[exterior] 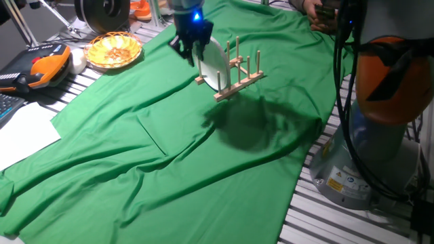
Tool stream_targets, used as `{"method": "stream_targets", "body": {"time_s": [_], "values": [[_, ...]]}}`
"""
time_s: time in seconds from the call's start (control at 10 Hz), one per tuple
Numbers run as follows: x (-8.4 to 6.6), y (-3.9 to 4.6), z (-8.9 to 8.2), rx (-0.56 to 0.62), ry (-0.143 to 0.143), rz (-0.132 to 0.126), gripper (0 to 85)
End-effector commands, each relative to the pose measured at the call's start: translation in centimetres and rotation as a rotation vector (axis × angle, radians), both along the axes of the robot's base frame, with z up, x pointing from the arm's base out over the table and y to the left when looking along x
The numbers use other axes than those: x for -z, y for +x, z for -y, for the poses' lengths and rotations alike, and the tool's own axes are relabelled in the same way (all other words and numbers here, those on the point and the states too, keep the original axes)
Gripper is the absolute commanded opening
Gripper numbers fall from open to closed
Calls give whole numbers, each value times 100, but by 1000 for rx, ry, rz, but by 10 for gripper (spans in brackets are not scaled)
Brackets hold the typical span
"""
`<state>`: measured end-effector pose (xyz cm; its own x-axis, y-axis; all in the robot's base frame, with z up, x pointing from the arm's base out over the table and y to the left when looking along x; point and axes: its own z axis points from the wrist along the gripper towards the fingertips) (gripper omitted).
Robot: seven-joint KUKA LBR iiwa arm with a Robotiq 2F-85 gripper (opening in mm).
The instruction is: Put the dish on the dish rack
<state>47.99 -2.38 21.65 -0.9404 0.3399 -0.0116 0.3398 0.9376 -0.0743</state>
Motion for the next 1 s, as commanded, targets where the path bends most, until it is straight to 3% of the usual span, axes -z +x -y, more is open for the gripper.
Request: {"method": "stream_targets", "body": {"time_s": [0.0, 0.1, 0.2, 0.3, 0.4, 0.5, 0.6, 0.7, 0.9], "values": [[40, 38, -15, -12, 8, -4, 340], [86, 78, -19, -31, 21, -7, 340], [146, 119, -25, -45, 9, -16, 340], [220, 154, -43, -52, 17, -30, 170], [348, 172, -79, -44, 40, -24, 170], [439, 189, -98, -39, 39, -18, 170], [480, 205, -99, -36, 49, -28, 170], [479, 190, -106, -27, 62, -34, 170], [461, 109, -138, -12, 60, -46, 170]]}}
